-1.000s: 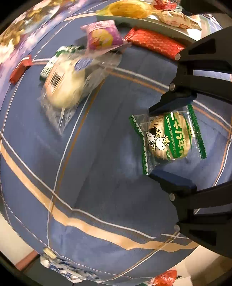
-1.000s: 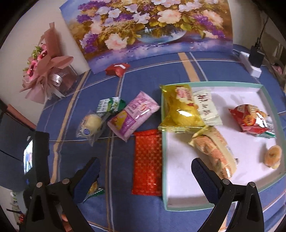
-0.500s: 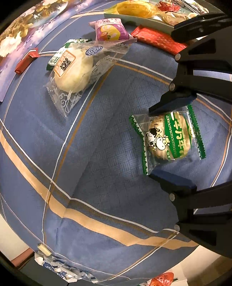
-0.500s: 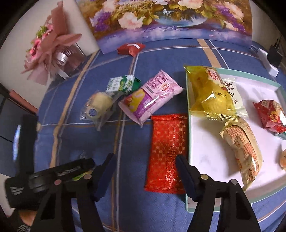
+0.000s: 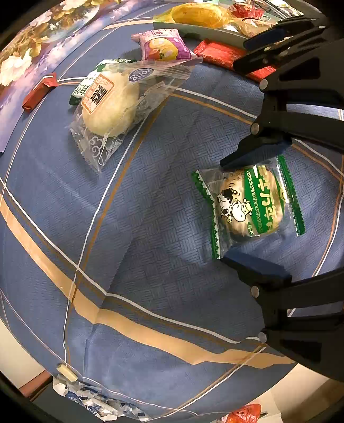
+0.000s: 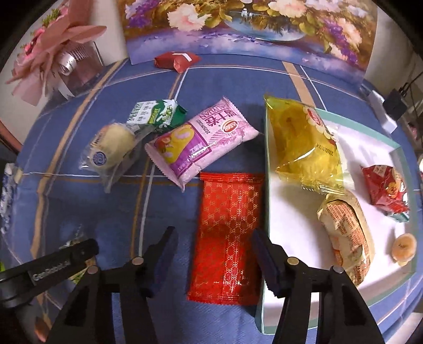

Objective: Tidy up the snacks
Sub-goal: 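Grasp the long red patterned packet with right tool while left holds green packet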

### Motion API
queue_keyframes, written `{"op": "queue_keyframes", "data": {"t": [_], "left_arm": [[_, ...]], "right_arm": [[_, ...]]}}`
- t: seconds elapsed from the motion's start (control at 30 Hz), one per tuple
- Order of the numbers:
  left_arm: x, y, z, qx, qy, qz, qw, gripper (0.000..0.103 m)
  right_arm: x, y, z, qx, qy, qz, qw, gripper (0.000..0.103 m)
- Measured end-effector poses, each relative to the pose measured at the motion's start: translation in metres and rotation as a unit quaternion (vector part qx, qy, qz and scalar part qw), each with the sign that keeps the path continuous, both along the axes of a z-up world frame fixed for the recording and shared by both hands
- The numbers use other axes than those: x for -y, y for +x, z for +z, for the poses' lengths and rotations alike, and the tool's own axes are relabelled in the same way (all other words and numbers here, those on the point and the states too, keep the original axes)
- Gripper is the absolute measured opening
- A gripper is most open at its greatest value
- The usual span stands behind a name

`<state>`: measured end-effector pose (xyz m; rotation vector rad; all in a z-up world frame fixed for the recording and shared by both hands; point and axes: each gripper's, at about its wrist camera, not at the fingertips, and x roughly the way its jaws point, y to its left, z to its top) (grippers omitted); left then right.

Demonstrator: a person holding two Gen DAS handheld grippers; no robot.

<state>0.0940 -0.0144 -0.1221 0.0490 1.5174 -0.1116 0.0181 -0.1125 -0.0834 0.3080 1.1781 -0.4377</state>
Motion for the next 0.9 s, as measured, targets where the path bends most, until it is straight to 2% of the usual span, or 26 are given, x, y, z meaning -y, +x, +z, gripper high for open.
{"op": "queue_keyframes", "data": {"t": [0.13, 0.3, 0.53, 0.9], "left_arm": [[-0.002, 0.001, 0.000, -0.001, -0.002, 0.000, 1.0000, 0.065], [-0.002, 0.000, 0.000, -0.001, -0.002, 0.002, 1.0000, 0.065], [-0.003, 0.001, 0.000, -0.001, -0.002, 0.001, 1.0000, 0.065], [-0.013, 0.004, 0.002, -0.003, -0.012, 0.013, 0.9998, 0.064]], "right_arm": [[-0.010, 0.005, -0.003, -0.015, -0.033, 0.004, 0.999, 0.061], [-0.020, 0.012, -0.008, -0.025, -0.047, 0.010, 0.999, 0.061], [-0.010, 0.003, -0.005, -0.003, 0.012, -0.005, 1.000, 0.063], [-0.002, 0.005, -0.005, 0.021, 0.082, 0.013, 0.996, 0.062]]}}
